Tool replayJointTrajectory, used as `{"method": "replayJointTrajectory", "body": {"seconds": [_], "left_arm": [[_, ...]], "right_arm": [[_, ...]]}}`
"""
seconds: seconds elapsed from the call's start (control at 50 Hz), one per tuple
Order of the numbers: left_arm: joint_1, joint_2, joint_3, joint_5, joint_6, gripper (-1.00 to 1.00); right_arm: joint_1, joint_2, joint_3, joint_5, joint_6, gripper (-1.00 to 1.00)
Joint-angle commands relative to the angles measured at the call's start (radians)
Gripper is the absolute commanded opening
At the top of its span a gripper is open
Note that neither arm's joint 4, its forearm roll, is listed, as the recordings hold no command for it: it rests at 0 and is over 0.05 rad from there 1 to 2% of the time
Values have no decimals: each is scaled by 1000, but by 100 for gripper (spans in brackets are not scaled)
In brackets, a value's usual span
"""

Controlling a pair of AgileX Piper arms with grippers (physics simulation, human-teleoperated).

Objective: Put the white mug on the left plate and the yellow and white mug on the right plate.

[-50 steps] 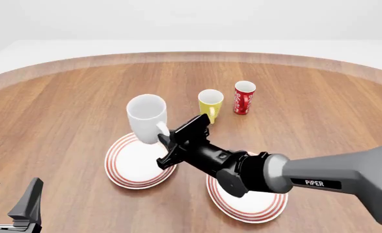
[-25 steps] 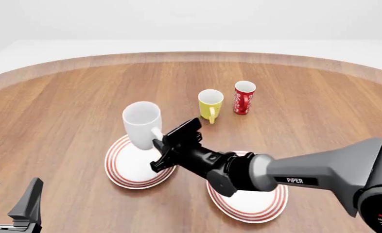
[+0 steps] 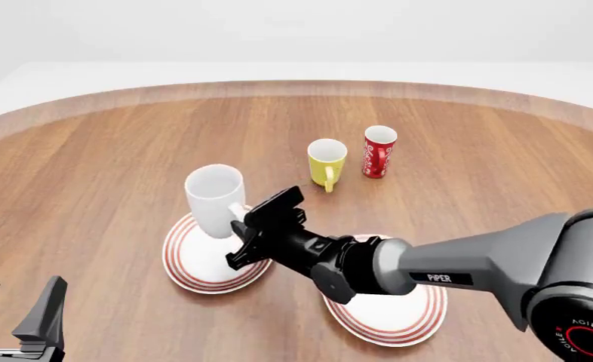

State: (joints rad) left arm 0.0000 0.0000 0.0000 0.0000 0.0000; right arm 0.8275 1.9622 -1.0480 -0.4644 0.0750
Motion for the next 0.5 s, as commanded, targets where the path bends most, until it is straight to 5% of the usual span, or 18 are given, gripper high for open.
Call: {"method": "replayJointTrajectory", "body": {"seconds": [0.02,0.5], "left_arm": [[0,0,0,0,0,100],[0,0,0,0,0,100]], "right_arm": [[0,26,-32,19,10,-100],[8,59,-71,53,20,-100]]}}
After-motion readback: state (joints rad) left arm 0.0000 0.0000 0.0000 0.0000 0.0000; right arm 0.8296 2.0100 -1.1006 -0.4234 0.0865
